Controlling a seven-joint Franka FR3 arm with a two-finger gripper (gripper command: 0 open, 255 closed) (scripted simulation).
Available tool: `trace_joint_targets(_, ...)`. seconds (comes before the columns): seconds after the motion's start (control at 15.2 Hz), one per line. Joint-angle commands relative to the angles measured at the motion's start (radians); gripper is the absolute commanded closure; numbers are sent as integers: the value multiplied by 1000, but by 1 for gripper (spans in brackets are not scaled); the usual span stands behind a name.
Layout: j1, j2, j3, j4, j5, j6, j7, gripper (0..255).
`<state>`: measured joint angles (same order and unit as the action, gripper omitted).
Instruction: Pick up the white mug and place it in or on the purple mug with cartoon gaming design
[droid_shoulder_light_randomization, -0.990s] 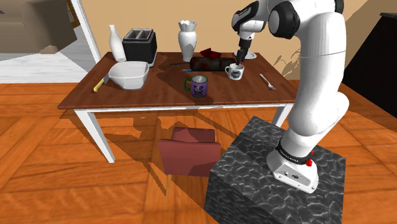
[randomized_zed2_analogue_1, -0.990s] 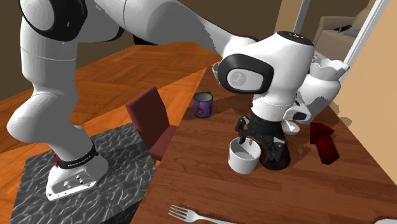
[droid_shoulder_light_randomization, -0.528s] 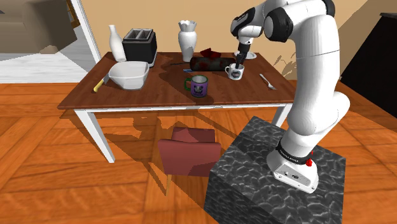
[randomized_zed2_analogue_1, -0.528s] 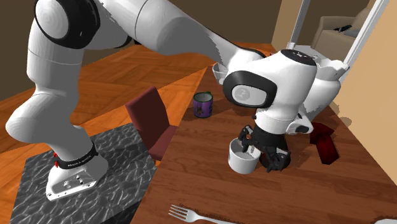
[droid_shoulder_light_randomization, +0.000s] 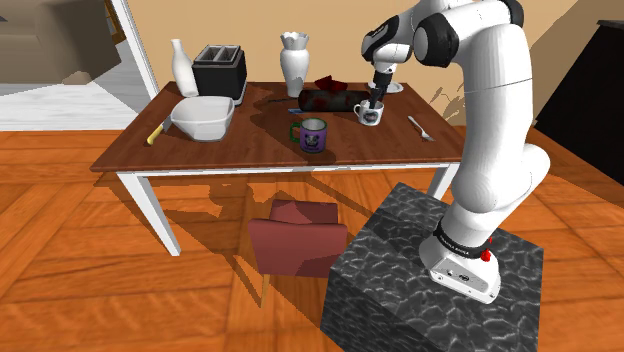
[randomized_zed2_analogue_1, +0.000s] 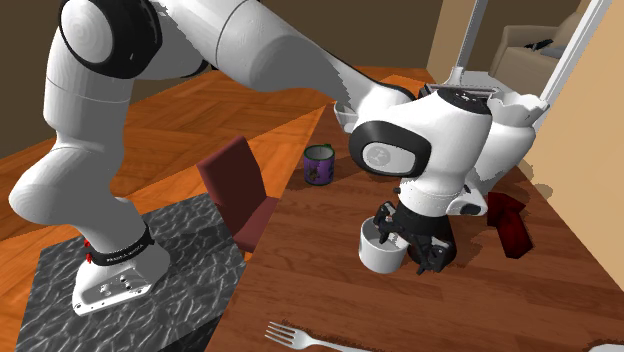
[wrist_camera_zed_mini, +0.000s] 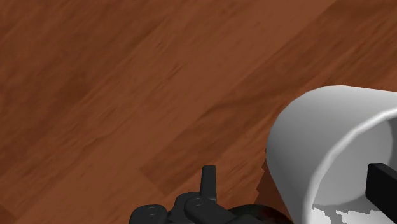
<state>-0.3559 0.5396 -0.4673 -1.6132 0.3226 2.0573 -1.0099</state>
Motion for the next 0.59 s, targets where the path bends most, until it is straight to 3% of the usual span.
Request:
trace_joint_targets(0.0, 0, 0, 0, 0, 0, 0, 0, 0)
trace_joint_targets(0.07, 0, 0, 0, 0, 0, 0, 0, 255)
trace_joint_targets(0.53, 0, 0, 0, 0, 0, 0, 0, 255)
